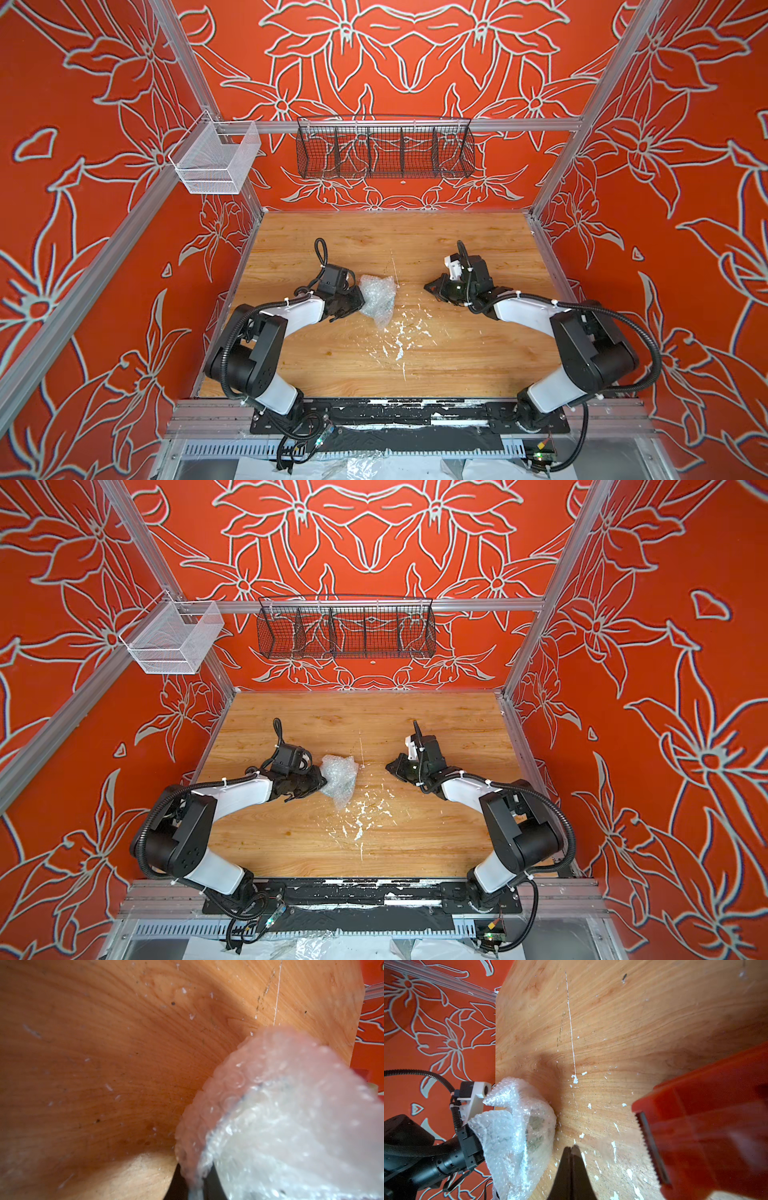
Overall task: Wrap bowls in bubble wrap
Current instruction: Tear off the tape using the Tape Cutter.
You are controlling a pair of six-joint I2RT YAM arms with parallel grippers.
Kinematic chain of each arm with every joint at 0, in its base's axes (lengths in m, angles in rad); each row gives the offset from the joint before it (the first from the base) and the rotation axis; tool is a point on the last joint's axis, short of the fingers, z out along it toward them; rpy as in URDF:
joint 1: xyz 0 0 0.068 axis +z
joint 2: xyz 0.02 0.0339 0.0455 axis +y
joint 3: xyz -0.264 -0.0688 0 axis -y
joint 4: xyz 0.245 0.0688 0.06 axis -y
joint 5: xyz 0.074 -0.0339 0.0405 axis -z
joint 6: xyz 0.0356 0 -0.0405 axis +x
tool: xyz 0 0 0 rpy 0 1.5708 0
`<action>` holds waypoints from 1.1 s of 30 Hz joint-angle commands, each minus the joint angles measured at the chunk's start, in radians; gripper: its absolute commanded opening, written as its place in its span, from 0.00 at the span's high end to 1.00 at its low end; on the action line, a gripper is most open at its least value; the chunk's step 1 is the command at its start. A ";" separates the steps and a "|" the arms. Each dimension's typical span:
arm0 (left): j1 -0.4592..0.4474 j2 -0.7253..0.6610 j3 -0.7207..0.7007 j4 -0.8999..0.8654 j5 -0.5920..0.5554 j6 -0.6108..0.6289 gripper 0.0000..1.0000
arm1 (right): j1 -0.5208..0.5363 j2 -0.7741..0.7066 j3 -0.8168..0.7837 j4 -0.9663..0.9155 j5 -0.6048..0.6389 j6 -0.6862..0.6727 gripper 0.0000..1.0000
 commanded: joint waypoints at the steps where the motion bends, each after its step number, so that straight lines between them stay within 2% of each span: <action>1: -0.015 0.049 -0.035 -0.150 -0.026 0.022 0.98 | 0.013 0.033 -0.004 0.034 0.024 0.010 1.00; 5: -0.014 0.039 -0.034 -0.159 -0.034 0.024 0.98 | 0.017 0.070 -0.007 0.009 0.067 -0.010 1.00; 17: -0.014 -0.006 -0.014 -0.204 -0.051 0.028 0.98 | 0.011 0.151 0.033 -0.210 0.316 -0.075 1.00; 25: -0.014 -0.024 0.013 -0.232 -0.058 0.029 0.98 | -0.036 0.210 0.073 -0.241 0.349 -0.074 1.00; 33: -0.015 -0.016 0.035 -0.236 -0.050 0.030 0.98 | -0.089 0.197 0.093 -0.297 0.415 -0.081 1.00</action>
